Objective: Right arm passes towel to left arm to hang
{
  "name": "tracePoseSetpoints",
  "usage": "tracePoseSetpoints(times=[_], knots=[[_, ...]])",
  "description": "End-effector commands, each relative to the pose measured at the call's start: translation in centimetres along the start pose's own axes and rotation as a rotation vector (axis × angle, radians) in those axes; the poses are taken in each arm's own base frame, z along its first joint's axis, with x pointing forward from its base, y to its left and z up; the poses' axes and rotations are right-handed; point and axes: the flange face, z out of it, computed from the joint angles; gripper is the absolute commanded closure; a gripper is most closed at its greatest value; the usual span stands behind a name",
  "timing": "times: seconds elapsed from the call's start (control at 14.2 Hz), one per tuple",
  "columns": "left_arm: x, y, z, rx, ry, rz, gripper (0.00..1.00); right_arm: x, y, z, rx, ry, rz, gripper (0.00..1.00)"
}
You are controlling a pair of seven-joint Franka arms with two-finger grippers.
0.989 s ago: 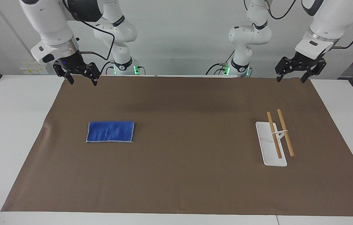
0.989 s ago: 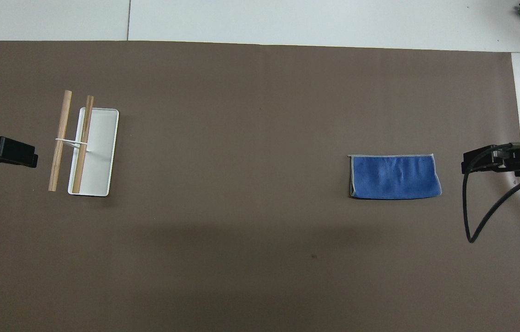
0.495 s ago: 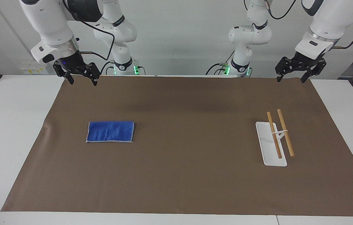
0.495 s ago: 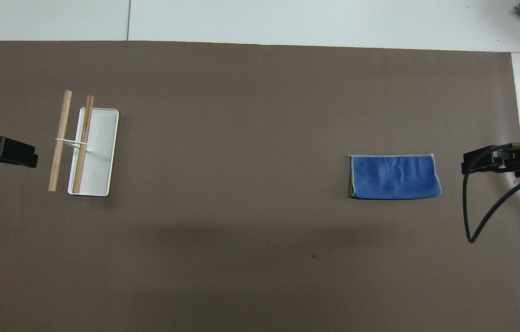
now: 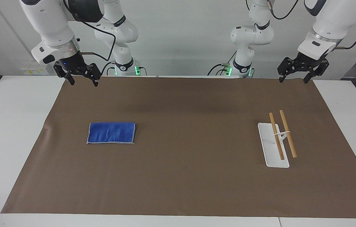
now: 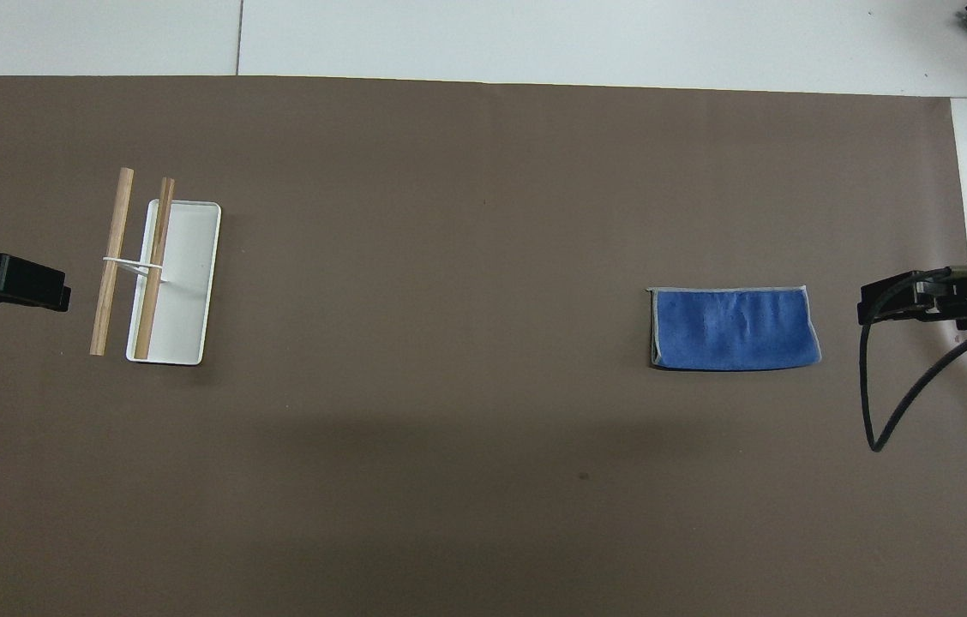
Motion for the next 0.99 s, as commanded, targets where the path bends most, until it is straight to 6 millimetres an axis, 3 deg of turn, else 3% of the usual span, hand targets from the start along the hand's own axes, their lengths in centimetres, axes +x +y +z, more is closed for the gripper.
tracePoseSetpoints(times=[0.0,0.57,0.92], knots=[[-1.0,-0.1,0.0,-0.011,-0.007,-0.014,0.00,-0.6,0.5,0.1,0.000,0.013,-0.010,0.00],[-1.0,-0.1,0.0,-0.011,-0.007,-0.014,0.00,-0.7,0.4,0.3,0.002,0.026,-0.013,0.00],[-1.0,-0.1,0.0,-0.011,-0.006,-0.014,0.00,-1.1,0.6,2.5,0.009,0.058,-0.019,0.00]])
